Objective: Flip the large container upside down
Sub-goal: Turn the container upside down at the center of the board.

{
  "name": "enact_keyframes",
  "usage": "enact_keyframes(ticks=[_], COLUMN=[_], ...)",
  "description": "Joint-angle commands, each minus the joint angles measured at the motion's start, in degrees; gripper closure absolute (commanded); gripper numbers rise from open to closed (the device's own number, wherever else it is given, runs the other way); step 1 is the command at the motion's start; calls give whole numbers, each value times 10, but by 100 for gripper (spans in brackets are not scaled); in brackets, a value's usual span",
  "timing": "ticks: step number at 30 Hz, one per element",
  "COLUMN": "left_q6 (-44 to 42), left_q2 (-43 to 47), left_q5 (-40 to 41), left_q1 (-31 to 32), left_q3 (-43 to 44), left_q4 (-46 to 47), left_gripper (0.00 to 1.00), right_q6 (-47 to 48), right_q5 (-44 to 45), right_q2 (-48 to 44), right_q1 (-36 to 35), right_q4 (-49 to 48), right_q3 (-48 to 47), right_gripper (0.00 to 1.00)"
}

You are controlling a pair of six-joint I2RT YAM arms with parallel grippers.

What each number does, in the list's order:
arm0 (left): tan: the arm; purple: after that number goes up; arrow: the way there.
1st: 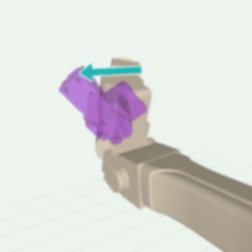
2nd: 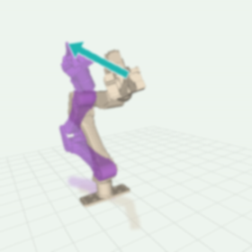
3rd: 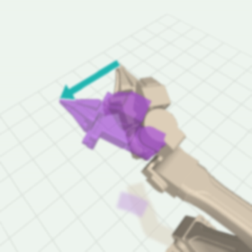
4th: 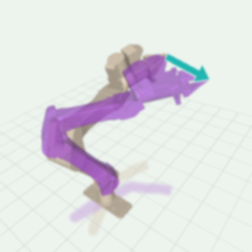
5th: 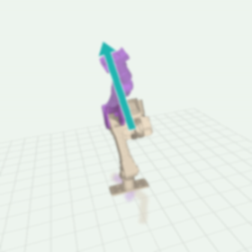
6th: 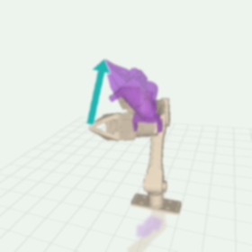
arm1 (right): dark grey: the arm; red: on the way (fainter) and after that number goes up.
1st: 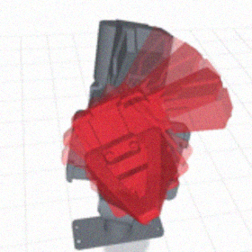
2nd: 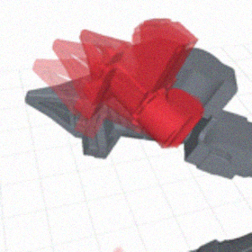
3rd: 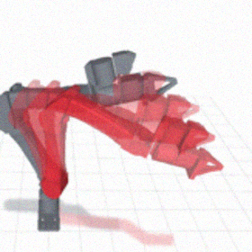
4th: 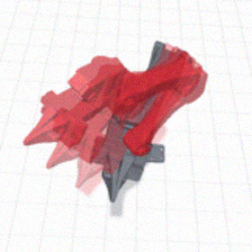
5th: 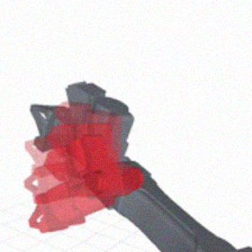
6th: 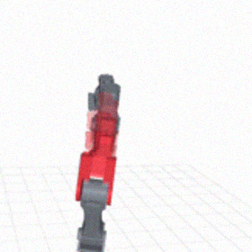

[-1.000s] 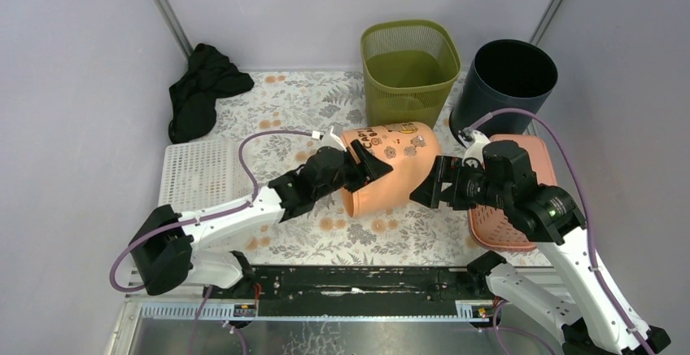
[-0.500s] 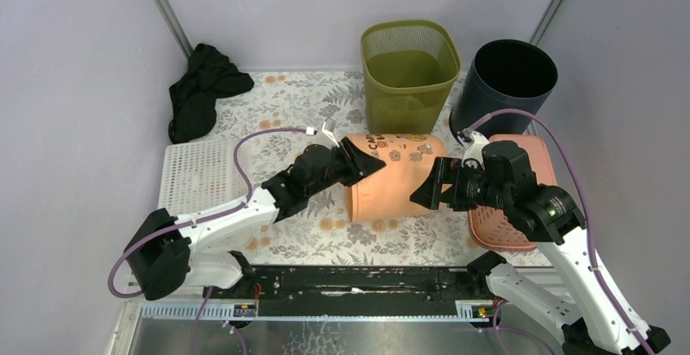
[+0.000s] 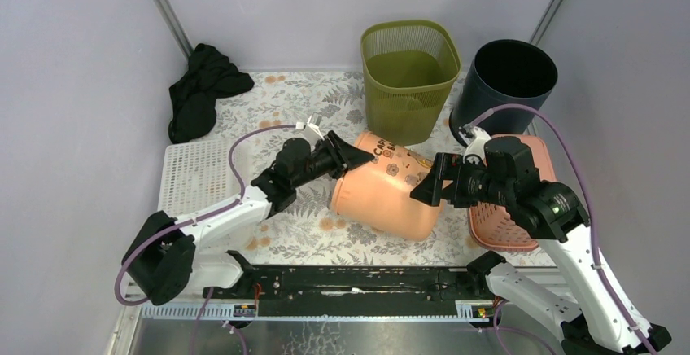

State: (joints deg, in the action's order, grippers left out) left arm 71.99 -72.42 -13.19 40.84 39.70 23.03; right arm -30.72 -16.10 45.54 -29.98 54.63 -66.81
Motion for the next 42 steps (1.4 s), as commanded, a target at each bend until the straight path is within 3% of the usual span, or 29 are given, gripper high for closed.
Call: enact_keyframes(ticks=[1, 11, 14, 17, 22, 28, 36, 42], left_q6=[30, 99, 84, 35, -65, -142, -166, -60], left_q2=[-11, -37, -40, -29, -5, -4, -18, -16], left_q5=[-67, -105, -125, -129, -127, -169, -240, -281], left_q1=[-17, -41, -46, -48, -57, -74, -85, -86], left_q3=[-19, -50, -31, 5, 76, 135, 142, 55], left_q4=[88, 207, 192, 101, -82, -228, -264, -102], left_gripper=[100, 100, 98, 86, 50, 32, 31, 48], right_q6=[-1, 2, 2, 1, 0, -2, -7, -13], right_q5=[-5, 5, 5, 5, 2, 0, -5, -9], right_q2=[3, 15, 16, 14, 10, 8, 7, 3], right_q1=[1, 1, 1, 1, 2, 1, 1, 1], right_q4=[1, 21, 22, 20, 18, 15, 7, 0], right_q3=[-32, -74, -75, -70, -61, -55, -43, -31], right_gripper=[5, 5, 5, 5, 4, 4, 5, 5])
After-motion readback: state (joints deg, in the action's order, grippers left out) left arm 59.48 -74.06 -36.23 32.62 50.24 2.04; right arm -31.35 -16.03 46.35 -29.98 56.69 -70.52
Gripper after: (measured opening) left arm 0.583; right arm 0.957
